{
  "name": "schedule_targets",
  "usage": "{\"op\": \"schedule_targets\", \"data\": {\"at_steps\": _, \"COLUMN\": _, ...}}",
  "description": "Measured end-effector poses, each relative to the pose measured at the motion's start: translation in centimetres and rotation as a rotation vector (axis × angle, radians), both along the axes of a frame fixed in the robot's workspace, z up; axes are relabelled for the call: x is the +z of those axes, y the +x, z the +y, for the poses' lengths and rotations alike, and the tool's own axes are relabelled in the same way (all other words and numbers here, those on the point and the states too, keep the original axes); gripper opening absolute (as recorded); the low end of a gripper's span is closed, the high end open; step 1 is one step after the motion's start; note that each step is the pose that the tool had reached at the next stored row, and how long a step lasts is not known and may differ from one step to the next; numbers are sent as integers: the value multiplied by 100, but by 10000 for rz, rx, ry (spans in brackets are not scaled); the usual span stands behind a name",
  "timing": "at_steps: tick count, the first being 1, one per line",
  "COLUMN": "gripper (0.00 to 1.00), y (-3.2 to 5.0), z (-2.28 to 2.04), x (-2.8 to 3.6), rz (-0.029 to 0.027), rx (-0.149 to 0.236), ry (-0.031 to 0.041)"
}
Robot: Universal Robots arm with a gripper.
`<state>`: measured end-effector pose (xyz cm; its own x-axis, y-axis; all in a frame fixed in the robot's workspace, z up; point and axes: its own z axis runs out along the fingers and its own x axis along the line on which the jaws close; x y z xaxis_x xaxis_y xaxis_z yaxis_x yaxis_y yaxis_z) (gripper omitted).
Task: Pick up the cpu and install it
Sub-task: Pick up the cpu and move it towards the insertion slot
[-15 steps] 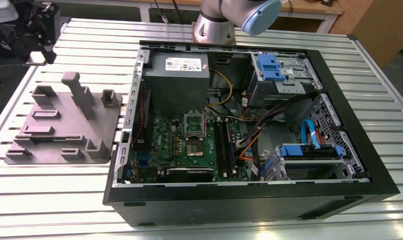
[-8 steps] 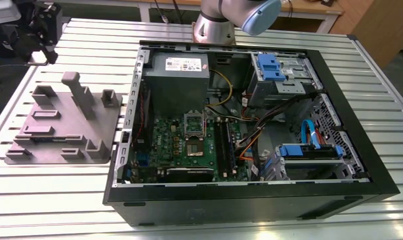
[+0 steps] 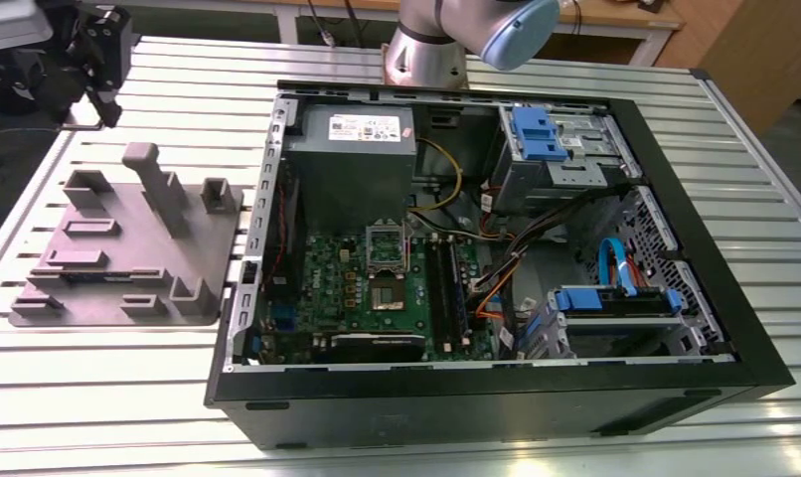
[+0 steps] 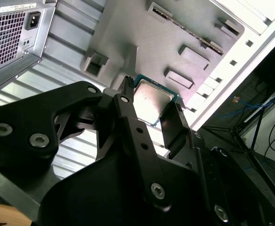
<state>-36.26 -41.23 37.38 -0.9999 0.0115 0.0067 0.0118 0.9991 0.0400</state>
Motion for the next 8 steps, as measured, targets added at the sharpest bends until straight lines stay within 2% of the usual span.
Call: {"op": "schedule_targets", "data": {"at_steps": 8, "gripper": 47, "y": 18, "z": 0, "x": 0, "rz": 0, "rx": 0, "ry": 0}}
